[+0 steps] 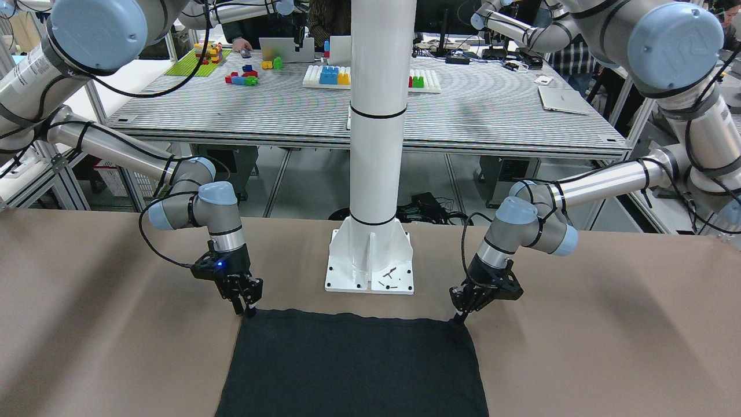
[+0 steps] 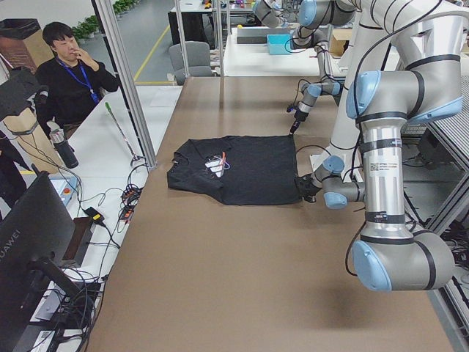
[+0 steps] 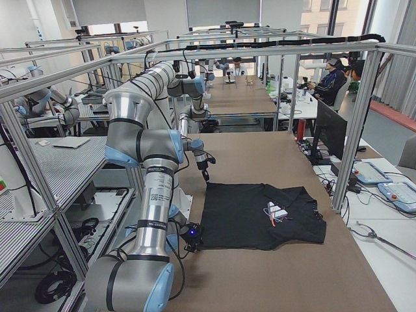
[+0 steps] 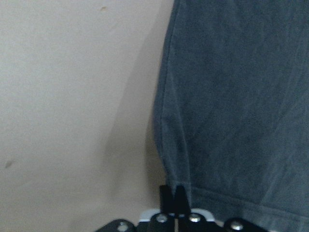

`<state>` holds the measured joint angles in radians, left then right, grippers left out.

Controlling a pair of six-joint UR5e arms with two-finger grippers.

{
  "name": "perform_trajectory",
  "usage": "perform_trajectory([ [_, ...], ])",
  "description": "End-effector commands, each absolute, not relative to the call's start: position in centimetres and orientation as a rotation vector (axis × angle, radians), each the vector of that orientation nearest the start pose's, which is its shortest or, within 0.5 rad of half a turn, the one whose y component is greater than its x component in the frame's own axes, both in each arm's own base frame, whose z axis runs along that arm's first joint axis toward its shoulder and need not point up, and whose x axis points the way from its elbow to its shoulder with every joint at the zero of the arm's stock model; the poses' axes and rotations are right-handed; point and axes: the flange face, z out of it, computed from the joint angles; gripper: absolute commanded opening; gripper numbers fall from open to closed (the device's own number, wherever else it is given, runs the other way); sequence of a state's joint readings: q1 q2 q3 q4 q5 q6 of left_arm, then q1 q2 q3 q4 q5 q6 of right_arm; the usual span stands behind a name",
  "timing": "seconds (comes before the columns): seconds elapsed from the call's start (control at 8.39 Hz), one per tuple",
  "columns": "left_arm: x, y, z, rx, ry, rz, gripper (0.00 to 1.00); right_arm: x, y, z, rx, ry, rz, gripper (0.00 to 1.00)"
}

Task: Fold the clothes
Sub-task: 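Grasp the hem corners nearest the robot with both grippers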

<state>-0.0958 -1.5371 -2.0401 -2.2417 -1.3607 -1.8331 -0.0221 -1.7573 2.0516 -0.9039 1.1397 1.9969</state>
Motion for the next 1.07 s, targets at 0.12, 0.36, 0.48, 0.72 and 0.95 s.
perform_trajectory([
  [0.12,44.9,-20.0,36.6,0.092,1.144,-0.438,0.00,-43.0,-16.5,43.0,0.183,-1.035,0.572,0.00],
  [0.36,44.0,-20.0,35.2,0.096,1.171,-0.421,0.00,-42.3,-16.6,41.0,0.173,-1.065,0.567,0.00],
  [0.48,42.2,-21.0,33.1,0.118,1.195,-0.413,0.00,-41.1,-16.9,38.6,0.192,-1.088,0.523,0.00],
  [0.72,37.6,-25.4,28.9,0.073,1.156,-0.379,0.00,-37.1,-17.9,31.1,0.230,-1.080,0.395,0.00],
  [0.95,34.2,-31.5,25.0,0.060,1.151,-0.348,0.00,-32.7,-24.6,27.7,0.228,-1.063,0.346,0.00],
])
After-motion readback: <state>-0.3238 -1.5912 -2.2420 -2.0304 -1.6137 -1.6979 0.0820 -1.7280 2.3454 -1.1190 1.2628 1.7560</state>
